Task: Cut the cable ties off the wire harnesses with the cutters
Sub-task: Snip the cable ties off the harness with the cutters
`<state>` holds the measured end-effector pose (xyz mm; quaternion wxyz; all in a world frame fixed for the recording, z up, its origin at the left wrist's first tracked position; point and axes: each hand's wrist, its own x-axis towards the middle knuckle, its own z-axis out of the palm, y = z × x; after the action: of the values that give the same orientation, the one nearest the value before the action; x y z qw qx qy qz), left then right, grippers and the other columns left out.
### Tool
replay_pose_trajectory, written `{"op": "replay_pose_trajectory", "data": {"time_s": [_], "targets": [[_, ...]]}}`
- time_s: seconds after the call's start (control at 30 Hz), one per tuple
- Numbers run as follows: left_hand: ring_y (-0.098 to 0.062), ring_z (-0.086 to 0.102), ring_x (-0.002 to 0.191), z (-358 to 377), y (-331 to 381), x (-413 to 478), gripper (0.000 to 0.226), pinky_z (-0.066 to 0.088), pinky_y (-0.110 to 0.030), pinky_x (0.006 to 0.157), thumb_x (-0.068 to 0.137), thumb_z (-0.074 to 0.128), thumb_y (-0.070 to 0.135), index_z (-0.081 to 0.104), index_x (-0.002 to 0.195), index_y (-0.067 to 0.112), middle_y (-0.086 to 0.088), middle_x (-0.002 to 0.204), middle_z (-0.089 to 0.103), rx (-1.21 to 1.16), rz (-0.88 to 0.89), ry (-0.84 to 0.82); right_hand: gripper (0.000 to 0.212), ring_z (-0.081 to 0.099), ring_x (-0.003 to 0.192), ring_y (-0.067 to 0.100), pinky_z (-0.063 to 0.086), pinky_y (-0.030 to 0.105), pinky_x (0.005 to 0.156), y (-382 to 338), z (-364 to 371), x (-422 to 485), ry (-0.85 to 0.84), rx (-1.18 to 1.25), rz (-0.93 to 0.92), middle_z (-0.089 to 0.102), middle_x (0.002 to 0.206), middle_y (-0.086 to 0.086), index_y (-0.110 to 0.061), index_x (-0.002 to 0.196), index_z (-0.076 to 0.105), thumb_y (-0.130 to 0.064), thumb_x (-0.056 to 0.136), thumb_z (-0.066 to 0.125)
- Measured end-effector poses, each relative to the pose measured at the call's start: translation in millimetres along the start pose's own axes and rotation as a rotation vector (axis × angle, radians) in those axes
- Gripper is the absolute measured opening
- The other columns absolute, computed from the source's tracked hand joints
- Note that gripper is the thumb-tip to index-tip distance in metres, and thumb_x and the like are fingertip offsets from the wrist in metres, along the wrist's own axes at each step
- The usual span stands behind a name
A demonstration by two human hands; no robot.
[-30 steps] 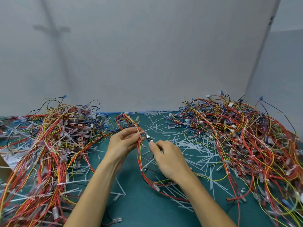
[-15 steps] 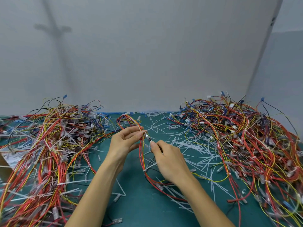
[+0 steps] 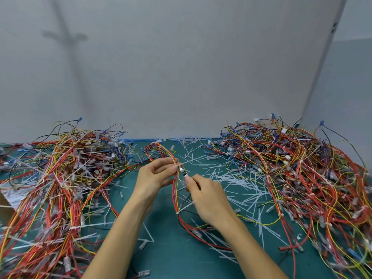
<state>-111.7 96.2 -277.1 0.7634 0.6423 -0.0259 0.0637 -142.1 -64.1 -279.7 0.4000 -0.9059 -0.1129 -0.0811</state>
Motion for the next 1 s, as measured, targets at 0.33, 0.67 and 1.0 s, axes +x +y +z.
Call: {"op": "replay_pose_trajectory", "data": {"time_s": [0.33, 0.67, 1.0], "targets": [[-0.012, 0.073, 0.081, 2.7, 1.0, -2.0, 0.021, 0.055, -0.019, 0.063, 0.083, 0.072, 0.009, 0.070, 0.105, 0.009, -0.006, 0.096, 0.077, 0.001, 0.002, 0.041, 0.049, 0.057, 0.075, 0.025, 0.044, 0.040, 0.071, 1.8, -0.1, 1.1, 0.006, 0.036, -0.002, 0.062, 0.069, 0.003, -0.015, 0.081, 0.064, -0.048, 0.103, 0.036], [-0.007, 0.067, 0.064, 1.0, 1.8, 1.6, 0.026, 0.053, -0.019, 0.055, 0.090, 0.067, 0.009, 0.064, 0.115, 0.008, 0.000, 0.088, 0.074, -0.041, 0.058, 0.226, 0.058, 0.049, 0.059, 0.022, 0.042, 0.039, 0.062, -0.5, -10.6, 4.9, 0.147, 0.347, 0.072, 0.053, 0.059, -0.002, -0.012, 0.071, 0.054, -0.069, 0.083, 0.052], [-0.005, 0.064, 0.057, 1.4, -0.5, 3.4, 0.025, 0.051, -0.014, 0.051, 0.088, 0.068, 0.003, 0.061, 0.112, 0.003, -0.007, 0.085, 0.069, -0.027, 0.077, 0.355, 0.055, 0.043, 0.054, 0.006, 0.038, 0.027, 0.054, -0.2, -2.3, 4.2, -0.010, 0.380, -0.061, 0.057, 0.057, -0.004, -0.024, 0.079, 0.069, -0.073, 0.055, 0.075]]}}
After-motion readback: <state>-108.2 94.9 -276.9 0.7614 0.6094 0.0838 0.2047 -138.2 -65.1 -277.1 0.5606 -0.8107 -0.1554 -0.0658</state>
